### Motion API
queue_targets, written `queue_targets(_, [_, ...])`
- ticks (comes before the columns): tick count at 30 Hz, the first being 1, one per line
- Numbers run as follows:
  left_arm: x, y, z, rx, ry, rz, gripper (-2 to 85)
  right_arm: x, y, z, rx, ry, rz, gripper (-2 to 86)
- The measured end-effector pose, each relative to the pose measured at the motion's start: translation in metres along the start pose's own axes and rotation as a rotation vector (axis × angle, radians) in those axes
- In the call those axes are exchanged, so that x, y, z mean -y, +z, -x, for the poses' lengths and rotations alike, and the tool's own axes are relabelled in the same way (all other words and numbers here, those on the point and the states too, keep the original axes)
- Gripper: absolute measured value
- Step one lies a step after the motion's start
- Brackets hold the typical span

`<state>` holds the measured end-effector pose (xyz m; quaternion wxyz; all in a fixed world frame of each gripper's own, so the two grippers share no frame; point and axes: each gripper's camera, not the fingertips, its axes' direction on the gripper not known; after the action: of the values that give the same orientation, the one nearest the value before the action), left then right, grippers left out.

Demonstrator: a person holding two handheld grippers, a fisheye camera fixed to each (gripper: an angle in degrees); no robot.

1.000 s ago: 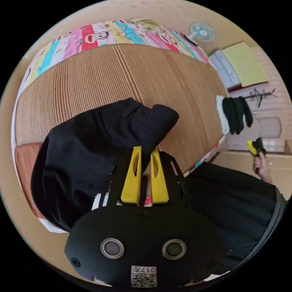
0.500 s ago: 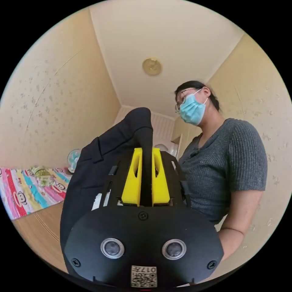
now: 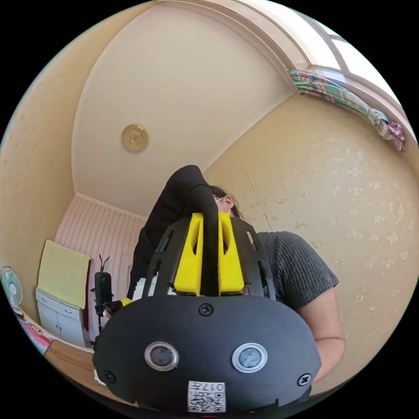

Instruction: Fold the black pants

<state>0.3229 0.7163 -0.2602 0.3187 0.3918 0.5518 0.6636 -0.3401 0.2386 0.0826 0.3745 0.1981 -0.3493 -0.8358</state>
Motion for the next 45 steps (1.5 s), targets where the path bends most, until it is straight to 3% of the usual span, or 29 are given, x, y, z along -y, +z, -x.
queue_targets(4, [-0.023, 0.022, 0.029, -0.015, -0.035, 0.009, 5.9, 0.008, 0.004, 0.06, -0.148, -0.073, -0.017, 12.5])
queue_targets(8, [-0.032, 0.037, 0.05, 0.106, -0.077, 0.129, 6.0, 0.01, -0.01, 0.103, -0.556, 0.082, -0.103, 4.6])
queue_targets(11, [-0.04, 0.047, 0.065, 0.375, -0.181, 0.29, 6.2, 0.011, -0.008, 0.136, -0.826, 0.177, -0.146, 4.3])
queue_targets(13, [-0.054, 0.05, 0.069, 0.72, -0.235, 0.359, 6.9, 0.016, 0.007, 0.158, -0.998, 0.195, -0.146, 4.4])
queue_targets(16, [-0.087, 0.054, 0.071, 1.065, -0.192, 0.404, 8.4, 0.024, 0.047, 0.184, -1.236, 0.167, -0.106, 4.3])
queue_targets(19, [-0.141, 0.05, 0.091, 1.239, -0.325, 0.389, 9.5, 0.026, 0.079, 0.192, -1.385, 0.189, -0.106, 4.3])
queue_targets(26, [-0.291, 0.035, 0.109, 1.227, -0.438, 0.37, 12.6, 0.033, 0.111, 0.22, -1.509, 0.151, -0.133, 4.4])
queue_targets(29, [-0.349, 0.027, 0.119, 1.198, -0.483, 0.456, 14.6, 0.042, 0.134, 0.236, -1.594, 0.102, -0.136, 4.5])
queue_targets(32, [-0.399, 0.025, 0.129, 1.29, -0.521, 0.584, 15.2, 0.053, 0.153, 0.255, -1.6, 0.048, -0.149, 4.5])
queue_targets(35, [-0.436, 0.046, 0.147, 1.335, -0.483, 0.758, 16.6, 0.062, 0.168, 0.273, -1.644, 0.033, -0.22, 4.6])
queue_targets(38, [-0.457, 0.093, 0.149, 1.466, -0.233, 0.875, 18.6, 0.072, 0.18, 0.287, -1.693, 0.036, -0.278, 4.7])
queue_targets(40, [-0.476, 0.127, 0.143, 1.647, 0.002, 0.938, 19.7, 0.079, 0.187, 0.292, -1.771, 0.055, -0.299, 4.7])
queue_targets(45, [-0.503, 0.166, 0.131, 1.745, 0.318, 0.96, 18.9, 0.087, 0.199, 0.301, -1.74, 0.097, -0.324, 4.7])
